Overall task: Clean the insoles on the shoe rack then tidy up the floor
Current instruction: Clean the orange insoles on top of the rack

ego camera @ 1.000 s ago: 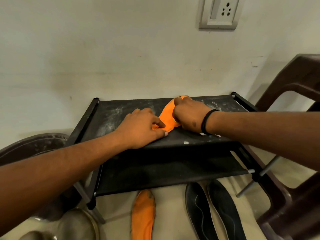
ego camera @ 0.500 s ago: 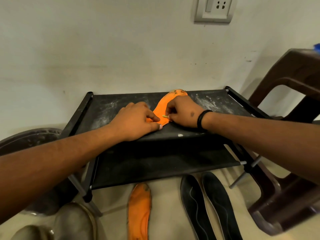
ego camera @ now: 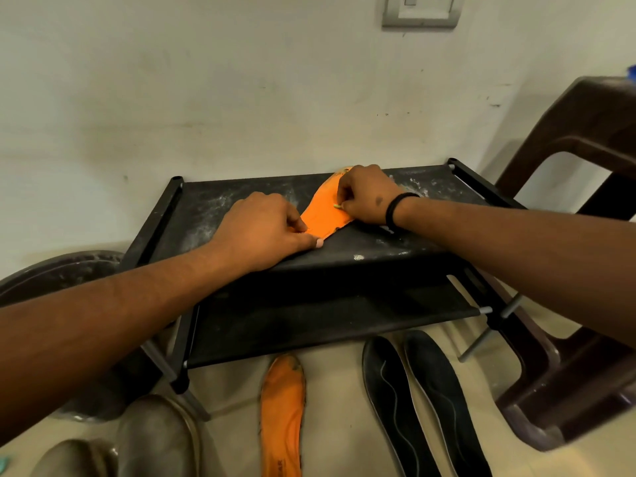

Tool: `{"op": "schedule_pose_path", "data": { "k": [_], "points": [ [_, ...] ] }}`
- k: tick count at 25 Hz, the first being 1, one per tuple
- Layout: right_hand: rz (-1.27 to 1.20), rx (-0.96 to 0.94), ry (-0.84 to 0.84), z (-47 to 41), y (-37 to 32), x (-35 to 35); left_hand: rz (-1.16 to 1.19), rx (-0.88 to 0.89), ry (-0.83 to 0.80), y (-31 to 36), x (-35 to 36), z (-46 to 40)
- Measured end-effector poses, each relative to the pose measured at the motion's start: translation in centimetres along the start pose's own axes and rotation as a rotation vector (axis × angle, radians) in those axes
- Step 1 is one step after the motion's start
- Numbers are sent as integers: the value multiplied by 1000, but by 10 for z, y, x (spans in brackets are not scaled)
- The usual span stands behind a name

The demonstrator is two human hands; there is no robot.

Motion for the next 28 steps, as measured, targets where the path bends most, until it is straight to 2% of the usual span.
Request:
{"op": "schedule_pose_path", "data": {
  "k": [5,8,10,14,16,20,23,25,28],
  "points": [
    [-101,-196,-168,25,-44,11,-7,20,-4,-2,1,-1],
    [-60,-255,-173,27,-50,10,-19,32,-18,-1,1,-2],
    [7,-209,-149,15,-42,8,-14,22,-31,-2,2,-4],
    [113,33,-46,-13,-13,2,6,2,-47,-4,5,-4],
    [83,12,-29,-14,-16,8,14,0,-43,-5,5,-4],
    [-85,-149,-166,12,-43,18,-19,1,-30,-4,2,-2],
    [-77,-219,-165,20,-52,16,-45,22,-23,-1,0,-2],
    [14,-189,-128,9,-46,13,-52,38,-20,1,1,-3],
    [156,-38,-17,-13,-29,5,-64,40,-25,-1,3,-6]
  ]
}}
Point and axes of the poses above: each hand's wrist, its own z-axis away from the middle knuckle, its own x-axis out of the palm, y = z × x, the point moved 6 cm from there along -z, towards the middle knuckle, and after that the axes turned 5 degrees about -y, right-handed, at the moved point
